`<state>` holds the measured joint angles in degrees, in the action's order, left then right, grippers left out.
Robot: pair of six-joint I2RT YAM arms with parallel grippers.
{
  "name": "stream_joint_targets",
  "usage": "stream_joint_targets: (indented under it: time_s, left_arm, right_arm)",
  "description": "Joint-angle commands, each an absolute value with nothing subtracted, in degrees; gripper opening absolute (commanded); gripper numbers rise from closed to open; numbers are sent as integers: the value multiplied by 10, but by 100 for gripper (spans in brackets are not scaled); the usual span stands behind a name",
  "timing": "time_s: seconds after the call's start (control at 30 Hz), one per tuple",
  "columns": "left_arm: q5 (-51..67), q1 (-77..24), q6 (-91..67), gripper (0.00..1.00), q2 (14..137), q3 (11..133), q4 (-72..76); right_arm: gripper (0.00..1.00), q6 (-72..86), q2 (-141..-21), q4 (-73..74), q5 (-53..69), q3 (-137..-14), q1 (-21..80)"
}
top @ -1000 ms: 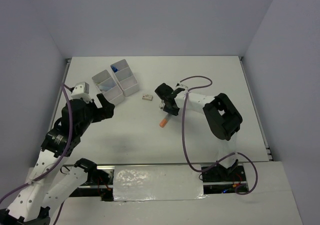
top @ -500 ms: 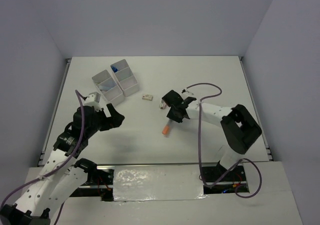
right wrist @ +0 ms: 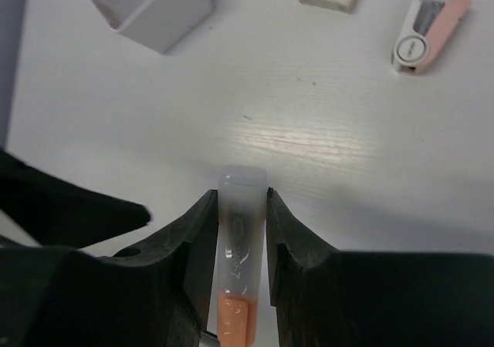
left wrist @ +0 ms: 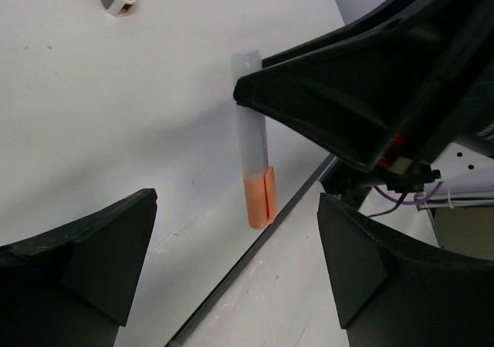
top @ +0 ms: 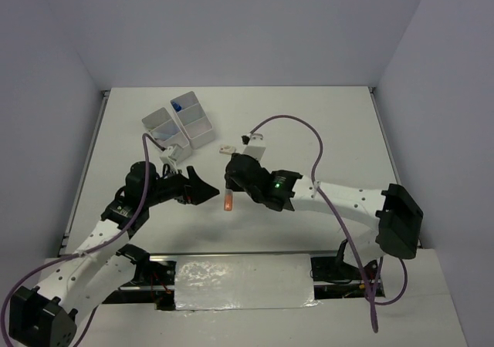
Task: Sort the stationery into containers
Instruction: Pick up the pen from the center of the board.
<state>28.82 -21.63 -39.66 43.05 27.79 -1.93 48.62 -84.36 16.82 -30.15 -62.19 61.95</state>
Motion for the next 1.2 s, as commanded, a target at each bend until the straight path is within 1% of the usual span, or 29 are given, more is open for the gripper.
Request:
stream_joint_targets:
  time_s: [0.0,0.13,0.37,0.43,0.47,0.53,0.57,0.6,0.63,0.73,0.77,0.83,0.87,0.9,0.93,0.97,1.0,1.03,1.1,1.13,1.17]
  left_arm:
    - [328,-224,-401,97,435,281,46]
    - [321,-243,-403,94,445,277,55]
    - [331,-278,-418,93,441,270,111]
    - [330,-286,-418,91,447,272,119]
    - [327,-289,-417,81,450,272,120]
    - [326,-297,-414,68,463,273,123]
    - [324,-299,-412,54,466,273,124]
    - [324,-302,-412,47,473,272,127]
    - [323,-303,-413,37,475,272,129]
    - [327,-305,-414,26,477,268,143]
    - [326,-305,-412,11,476,270,143]
    - [317,-306,-405,1,467,279,129]
    - [312,-306,-403,0,463,281,123]
    - [302,-306,-397,0,454,288,117]
    - [295,-306,-389,0,447,293,101]
    - [289,-306,-383,0,442,295,94]
    - [284,-306,-378,0,431,299,89]
    - [285,-306,-370,0,425,299,85]
    - [301,-306,-369,0,402,289,100]
    - [310,-306,-373,0,395,283,128]
    - [321,-307,-377,0,379,269,147]
  right_arm:
    - [0,466,-787,105,-355,-628,644]
    - [0,473,-772,103,-400,-640,674]
    - [0,490,-768,95,-413,-649,692]
    - [0,489,-773,98,-421,-663,703]
    - [0,491,-775,107,-426,-669,706]
    - [0,493,-776,113,-439,-679,715]
    - [0,494,-773,113,-440,-680,717]
    - [0,497,-770,112,-440,-679,719]
    - [0,499,-767,107,-439,-679,719]
    - [0,499,-757,99,-430,-673,721]
    - [0,499,-754,98,-429,-672,723]
    - [0,498,-751,99,-423,-671,723]
    - [2,492,-749,94,-417,-669,722]
    - [9,483,-745,88,-408,-664,723]
    - [42,458,-743,69,-383,-659,722]
    - [60,437,-728,53,-366,-652,722]
    - [74,424,-718,43,-349,-639,717]
    - [80,403,-697,31,-313,-633,714]
    - [80,376,-662,4,-254,-607,685]
    - [80,373,-648,2,-201,-598,674]
    - [80,370,-636,-10,-179,-579,658]
